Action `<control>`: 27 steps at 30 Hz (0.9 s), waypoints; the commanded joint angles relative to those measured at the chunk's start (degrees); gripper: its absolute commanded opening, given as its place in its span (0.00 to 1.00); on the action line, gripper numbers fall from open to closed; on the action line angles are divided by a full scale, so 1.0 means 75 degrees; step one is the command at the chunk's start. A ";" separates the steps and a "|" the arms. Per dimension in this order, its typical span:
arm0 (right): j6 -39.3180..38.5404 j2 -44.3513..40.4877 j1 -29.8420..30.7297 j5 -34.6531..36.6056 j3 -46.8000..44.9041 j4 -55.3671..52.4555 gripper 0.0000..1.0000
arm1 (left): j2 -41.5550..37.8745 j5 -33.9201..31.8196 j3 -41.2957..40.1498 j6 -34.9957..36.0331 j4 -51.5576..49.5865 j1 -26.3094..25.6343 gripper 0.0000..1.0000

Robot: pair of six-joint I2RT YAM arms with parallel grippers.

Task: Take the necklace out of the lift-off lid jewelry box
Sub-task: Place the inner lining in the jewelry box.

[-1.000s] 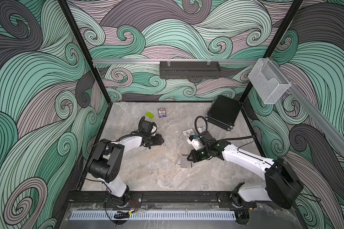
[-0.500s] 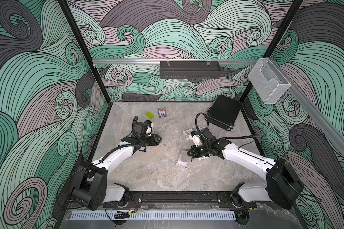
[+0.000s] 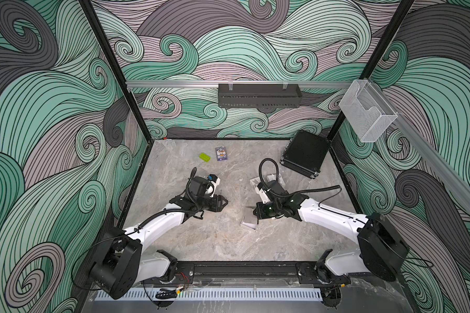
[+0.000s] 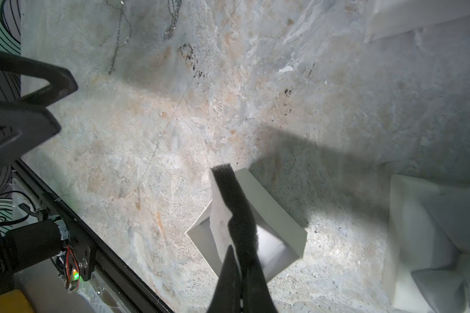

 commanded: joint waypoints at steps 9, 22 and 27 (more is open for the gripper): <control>-0.0088 0.0652 0.0247 0.0165 0.0139 0.0191 0.02 | -0.0083 -0.0496 -0.0677 -0.0104 0.0362 -0.1185 0.40; -0.0576 0.1155 0.0646 0.0909 0.0594 -0.0753 0.09 | 0.0376 -0.1091 -0.0764 -0.0632 0.0887 -0.2226 0.33; -0.0954 0.0947 0.0901 0.1282 0.0861 -0.1226 0.20 | 0.0234 -0.1606 -0.0679 -0.0786 0.0778 -0.2228 0.31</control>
